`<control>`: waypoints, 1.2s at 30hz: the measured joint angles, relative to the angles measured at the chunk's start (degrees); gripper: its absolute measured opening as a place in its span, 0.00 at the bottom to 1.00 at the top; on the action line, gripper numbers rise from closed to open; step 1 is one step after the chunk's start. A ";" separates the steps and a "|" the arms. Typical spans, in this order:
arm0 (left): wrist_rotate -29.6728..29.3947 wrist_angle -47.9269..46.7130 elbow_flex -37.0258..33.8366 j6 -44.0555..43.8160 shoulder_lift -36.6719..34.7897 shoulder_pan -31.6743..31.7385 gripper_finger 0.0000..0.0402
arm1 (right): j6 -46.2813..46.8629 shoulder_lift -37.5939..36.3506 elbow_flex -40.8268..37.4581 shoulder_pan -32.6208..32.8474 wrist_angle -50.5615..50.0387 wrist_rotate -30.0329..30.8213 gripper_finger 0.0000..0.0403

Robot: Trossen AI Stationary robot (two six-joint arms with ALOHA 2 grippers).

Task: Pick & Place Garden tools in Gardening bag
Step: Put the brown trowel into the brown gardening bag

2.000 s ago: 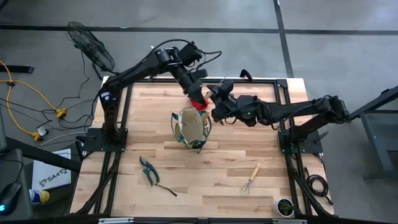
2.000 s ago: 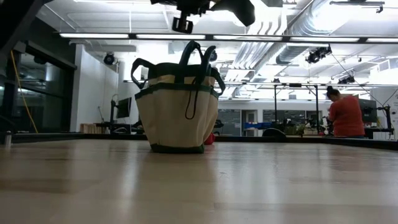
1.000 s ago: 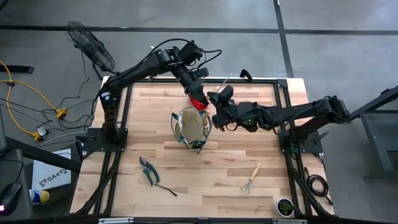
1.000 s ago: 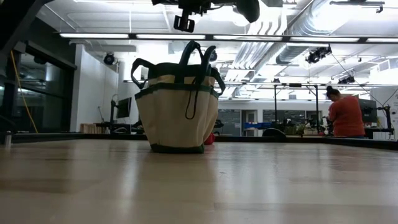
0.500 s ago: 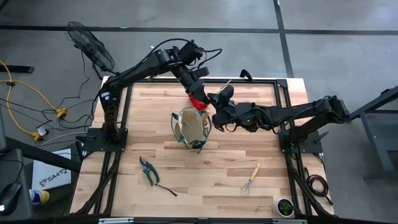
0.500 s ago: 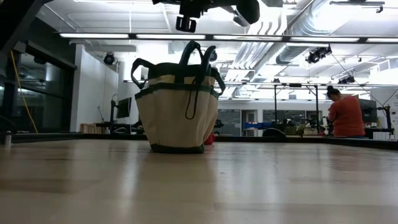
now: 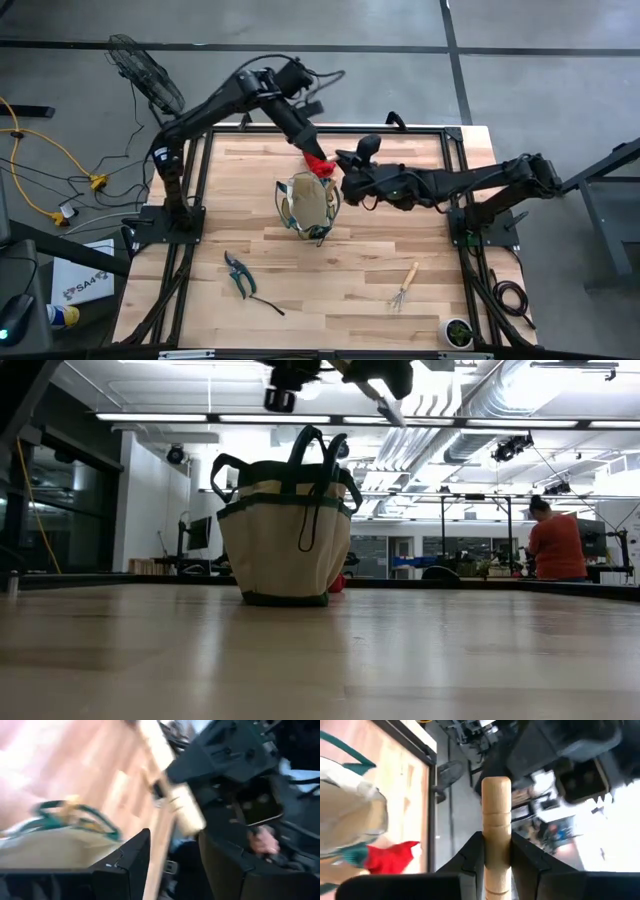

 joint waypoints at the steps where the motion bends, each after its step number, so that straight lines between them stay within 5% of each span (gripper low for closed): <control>1: -1.56 -0.97 -0.01 0.78 -0.69 0.75 0.41 | 2.67 -0.22 0.00 -0.31 -1.05 -1.01 0.15; 10: -17.45 -2.80 -0.01 8.49 -7.64 3.66 0.41 | 30.85 -3.64 -0.01 -5.72 -6.29 -24.07 0.15; 19: -28.48 -3.69 -0.02 15.27 -13.50 3.57 0.41 | 46.55 -7.41 -0.01 -12.88 -11.55 -51.38 0.15; 29: -34.28 -7.25 -0.10 18.51 -16.99 1.53 0.41 | 51.86 -16.06 -9.08 -15.97 -13.21 -59.53 0.15; 36: -36.71 -3.78 -5.81 18.57 -19.36 -2.44 0.41 | 57.11 -22.75 -23.03 -15.97 7.68 -61.35 0.15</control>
